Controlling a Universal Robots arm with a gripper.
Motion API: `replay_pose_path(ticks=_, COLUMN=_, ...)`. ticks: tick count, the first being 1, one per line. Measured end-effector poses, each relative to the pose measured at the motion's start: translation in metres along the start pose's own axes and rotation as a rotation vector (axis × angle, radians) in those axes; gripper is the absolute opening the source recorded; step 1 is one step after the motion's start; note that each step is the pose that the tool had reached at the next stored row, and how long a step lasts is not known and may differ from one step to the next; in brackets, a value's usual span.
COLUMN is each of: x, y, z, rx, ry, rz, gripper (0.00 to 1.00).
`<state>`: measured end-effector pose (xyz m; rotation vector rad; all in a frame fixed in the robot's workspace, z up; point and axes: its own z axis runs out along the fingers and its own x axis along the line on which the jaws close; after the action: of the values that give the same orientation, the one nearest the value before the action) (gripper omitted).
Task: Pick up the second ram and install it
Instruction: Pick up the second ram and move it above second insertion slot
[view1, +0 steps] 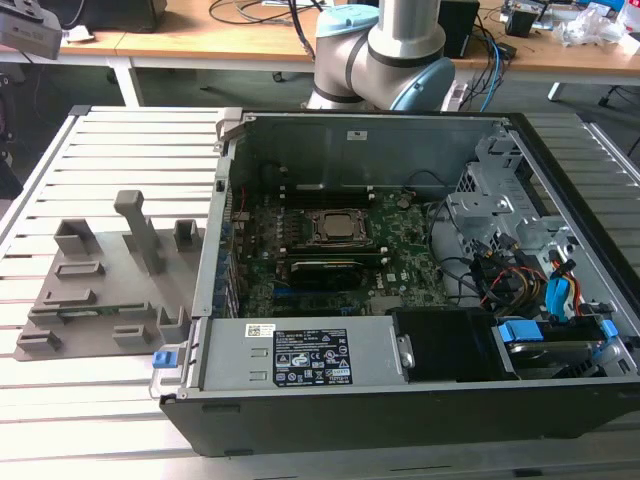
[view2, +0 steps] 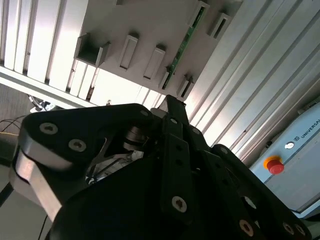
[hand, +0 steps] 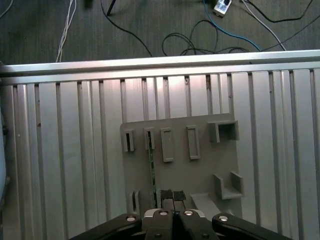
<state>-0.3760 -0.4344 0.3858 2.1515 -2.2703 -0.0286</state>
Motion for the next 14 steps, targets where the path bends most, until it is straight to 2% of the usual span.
replay_pose_path(ticks=1, x=0.0, y=0.0, z=0.0, rx=0.0, ry=0.0, rz=0.0, gripper=0.11)
replay_pose_path(ticks=2, x=0.0, y=0.0, z=0.0, rx=0.0, ry=0.0, rz=0.0, gripper=0.17)
replay_pose_path(ticks=3, x=0.0, y=0.0, z=0.0, rx=-0.0001, ry=0.0, rz=0.0, gripper=0.29)
replay_pose_path(ticks=4, x=0.0, y=0.0, z=0.0, rx=0.0, ry=0.0, rz=0.0, gripper=0.36)
replay_pose_path(ticks=5, x=0.0, y=0.0, z=0.0, rx=0.0, ry=0.0, rz=0.0, gripper=0.36)
replay_pose_path(ticks=8, x=0.0, y=0.0, z=0.0, rx=0.0, ry=0.0, rz=0.0, gripper=0.54)
replay_pose_path(ticks=11, x=0.0, y=-0.0001, z=0.0017, rx=-0.0001, ry=0.0001, rz=0.0, gripper=0.54)
replay_pose_path(ticks=14, x=0.0, y=-0.0002, z=0.0099, rx=0.0, ry=0.0001, rz=-0.004, gripper=0.54)
